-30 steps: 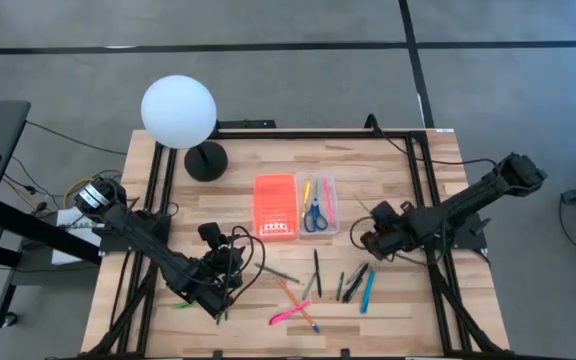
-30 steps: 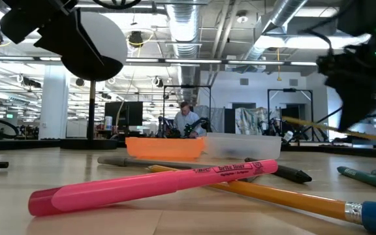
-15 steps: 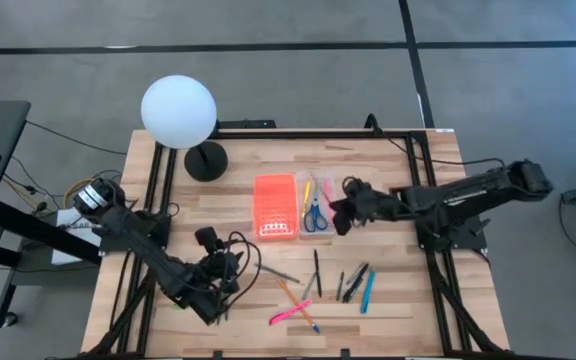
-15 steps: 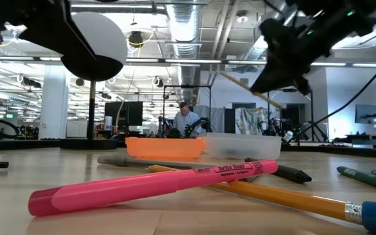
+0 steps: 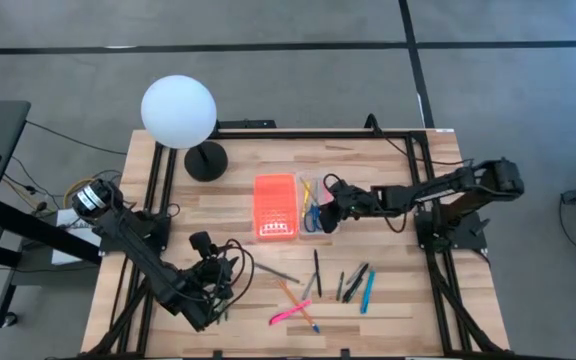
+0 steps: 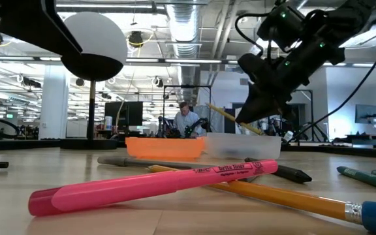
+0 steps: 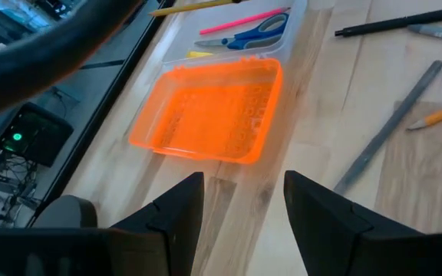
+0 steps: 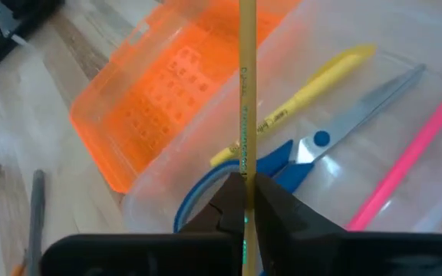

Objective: Pick & place school supplies into a supply box
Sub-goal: Put the yellow pencil into the orange supply box, then put the green pen into the orange supply box

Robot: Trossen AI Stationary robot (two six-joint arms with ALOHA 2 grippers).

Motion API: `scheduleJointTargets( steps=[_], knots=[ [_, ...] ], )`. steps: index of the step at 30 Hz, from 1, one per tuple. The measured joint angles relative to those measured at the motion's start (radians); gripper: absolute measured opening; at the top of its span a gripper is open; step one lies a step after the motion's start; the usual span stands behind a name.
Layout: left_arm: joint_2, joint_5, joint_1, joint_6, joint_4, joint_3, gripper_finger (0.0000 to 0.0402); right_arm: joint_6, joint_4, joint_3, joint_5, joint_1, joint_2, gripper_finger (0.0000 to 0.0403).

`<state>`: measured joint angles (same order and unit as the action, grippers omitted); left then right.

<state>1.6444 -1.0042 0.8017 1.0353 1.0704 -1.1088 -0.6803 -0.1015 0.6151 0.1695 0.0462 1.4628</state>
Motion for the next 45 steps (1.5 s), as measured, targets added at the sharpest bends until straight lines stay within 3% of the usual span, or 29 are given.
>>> scheduleJointTargets(
  steps=[12, 17, 22, 29, 34, 40, 45],
  knots=[
    [0.000, -0.003, 0.000, 0.000, -0.002, 0.000, 0.0176, 0.060, 0.000, 0.001, -0.013, 0.016, -0.019, 0.0078],
    [0.000, -0.003, 0.000, 0.000, -0.003, 0.000, 0.0176, 0.069, 0.004, 0.001, -0.013, 0.015, -0.022, 0.0087],
    [0.000, 0.016, 0.000, 0.000, -0.003, 0.000, 0.0176, 0.210, 0.007, 0.000, -0.013, -0.004, -0.083, 0.0086],
    [0.000, 0.298, 0.014, -0.024, -0.004, 0.000, 0.0176, 0.446, 0.058, 0.001, 0.007, -0.137, -0.229, 0.0086],
    [0.000, 0.499, 0.044, 0.027, -0.031, 0.000, 0.0176, 0.512, 0.152, 0.001, 0.152, -0.250, -0.296, 0.0086],
    [0.005, 0.578, 0.057, 0.025, -0.146, 0.000, 0.0176, 0.557, 0.180, 0.000, 0.270, -0.366, -0.304, 0.0086],
    [0.044, 0.664, 0.053, 0.024, -0.130, 0.000, 0.0176, 0.558, 0.191, 0.000, 0.288, -0.434, -0.293, 0.0086]
  ],
)
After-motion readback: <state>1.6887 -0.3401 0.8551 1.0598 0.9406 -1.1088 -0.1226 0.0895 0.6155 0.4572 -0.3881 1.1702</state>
